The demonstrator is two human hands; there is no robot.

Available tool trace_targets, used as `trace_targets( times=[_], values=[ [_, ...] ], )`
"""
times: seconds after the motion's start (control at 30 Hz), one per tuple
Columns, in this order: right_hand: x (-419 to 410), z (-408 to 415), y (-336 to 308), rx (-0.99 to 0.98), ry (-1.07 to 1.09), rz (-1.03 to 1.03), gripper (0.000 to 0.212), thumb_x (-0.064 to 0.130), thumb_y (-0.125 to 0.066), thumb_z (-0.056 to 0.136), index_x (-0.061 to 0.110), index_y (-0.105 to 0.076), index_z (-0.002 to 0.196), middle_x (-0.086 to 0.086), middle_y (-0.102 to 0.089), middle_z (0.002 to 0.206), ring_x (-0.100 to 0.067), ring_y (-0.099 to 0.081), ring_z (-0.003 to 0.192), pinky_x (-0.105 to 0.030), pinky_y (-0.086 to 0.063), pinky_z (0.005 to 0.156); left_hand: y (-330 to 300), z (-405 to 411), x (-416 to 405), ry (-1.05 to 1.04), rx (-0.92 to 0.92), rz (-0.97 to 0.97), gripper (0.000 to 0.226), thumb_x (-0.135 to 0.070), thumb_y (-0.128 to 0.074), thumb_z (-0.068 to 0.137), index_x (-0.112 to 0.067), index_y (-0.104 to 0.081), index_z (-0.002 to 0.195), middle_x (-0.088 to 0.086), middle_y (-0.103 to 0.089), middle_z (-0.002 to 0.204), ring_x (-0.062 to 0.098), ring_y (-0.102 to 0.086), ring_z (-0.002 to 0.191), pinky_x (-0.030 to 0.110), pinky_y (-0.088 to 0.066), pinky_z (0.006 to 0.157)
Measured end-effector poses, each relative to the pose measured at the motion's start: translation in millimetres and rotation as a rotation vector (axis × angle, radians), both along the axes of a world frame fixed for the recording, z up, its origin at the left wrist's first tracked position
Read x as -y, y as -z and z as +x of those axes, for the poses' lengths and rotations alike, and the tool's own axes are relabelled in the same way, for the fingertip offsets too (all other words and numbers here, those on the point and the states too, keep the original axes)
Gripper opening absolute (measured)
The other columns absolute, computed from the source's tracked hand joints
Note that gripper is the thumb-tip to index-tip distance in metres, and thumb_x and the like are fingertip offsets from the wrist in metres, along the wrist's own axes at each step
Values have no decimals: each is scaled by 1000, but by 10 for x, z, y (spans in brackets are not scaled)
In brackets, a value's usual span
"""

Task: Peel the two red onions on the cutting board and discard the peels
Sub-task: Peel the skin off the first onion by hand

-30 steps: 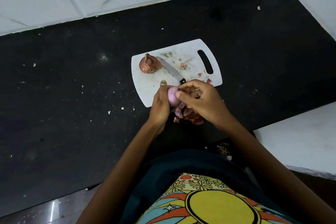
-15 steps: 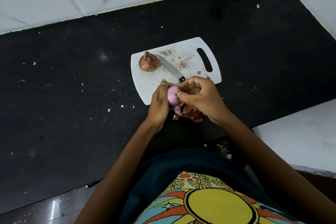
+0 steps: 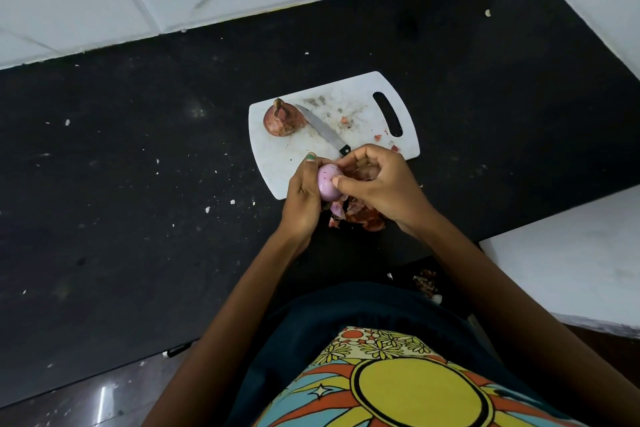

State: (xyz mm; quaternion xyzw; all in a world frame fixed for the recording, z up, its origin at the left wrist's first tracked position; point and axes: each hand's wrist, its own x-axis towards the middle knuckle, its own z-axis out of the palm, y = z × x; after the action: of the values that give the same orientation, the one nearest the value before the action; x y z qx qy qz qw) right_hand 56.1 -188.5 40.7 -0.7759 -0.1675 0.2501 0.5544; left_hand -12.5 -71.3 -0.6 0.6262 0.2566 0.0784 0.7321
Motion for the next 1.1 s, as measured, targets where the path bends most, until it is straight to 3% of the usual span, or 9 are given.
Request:
trace_targets(
  times=[0.2, 0.3, 0.5, 0.63, 0.8, 1.0, 1.1],
  values=[
    [24, 26, -9, 19, -3, 19, 18, 4, -72, 78, 4, -69, 96, -1, -72, 90, -8, -69, 81, -22, -56, 75, -17, -9, 3, 1, -6, -10, 62, -52, -26, 95, 1, -59, 98, 25, -63, 82, 39, -61, 79, 62, -50, 85],
    [33, 18, -14, -1, -47, 47, 24, 11, -76, 79, 3, -67, 100, -5, -72, 92, -12, -70, 83, -23, -57, 75, -26, -12, -7, 15, 9, -17, 66, -54, -27, 95, 4, -58, 97, 26, -62, 80, 41, -60, 78, 61, -50, 85],
    [13, 20, 26, 56, -10, 25, 21, 7, -76, 76, 3, -67, 94, -4, -72, 88, -13, -70, 81, -26, -57, 76, -61, -19, 10, 13, 27, 11, 65, -54, -34, 86, 7, -54, 97, 31, -58, 79, 42, -58, 73, 61, -51, 75],
    [10, 33, 38, 82, -9, 26, 17, 4, -73, 77, 2, -69, 93, -4, -73, 87, -13, -70, 80, -25, -57, 75, -50, -15, -3, 5, -13, -10, 61, -53, -30, 94, 1, -58, 97, 26, -62, 77, 41, -60, 72, 55, -53, 74],
    [38, 38, 88, 92, 43, 44, 14, 1, -66, 82, 4, -72, 94, -4, -74, 91, -14, -71, 85, -37, -59, 80, -80, -3, -19, 10, -53, -86, 55, -39, -20, 106, -5, -61, 95, 15, -67, 71, 29, -63, 63, 40, -55, 69],
    [14, -25, 42, 162, -16, 86, 22, 17, -76, 79, 7, -71, 98, -3, -72, 94, -11, -70, 87, -28, -57, 80, -117, 12, -19, -17, -40, -118, 52, -42, -21, 105, -12, -61, 92, 26, -66, 89, 31, -66, 78, 41, -56, 72],
    [-11, -65, 67, 378, -48, 78, 20, 13, -77, 78, 4, -72, 96, -6, -69, 94, -9, -66, 87, -17, -53, 77, -138, 30, -18, -31, -62, -144, 56, -47, -19, 104, -11, -60, 90, 18, -67, 84, 26, -66, 79, 35, -57, 69]
  ],
)
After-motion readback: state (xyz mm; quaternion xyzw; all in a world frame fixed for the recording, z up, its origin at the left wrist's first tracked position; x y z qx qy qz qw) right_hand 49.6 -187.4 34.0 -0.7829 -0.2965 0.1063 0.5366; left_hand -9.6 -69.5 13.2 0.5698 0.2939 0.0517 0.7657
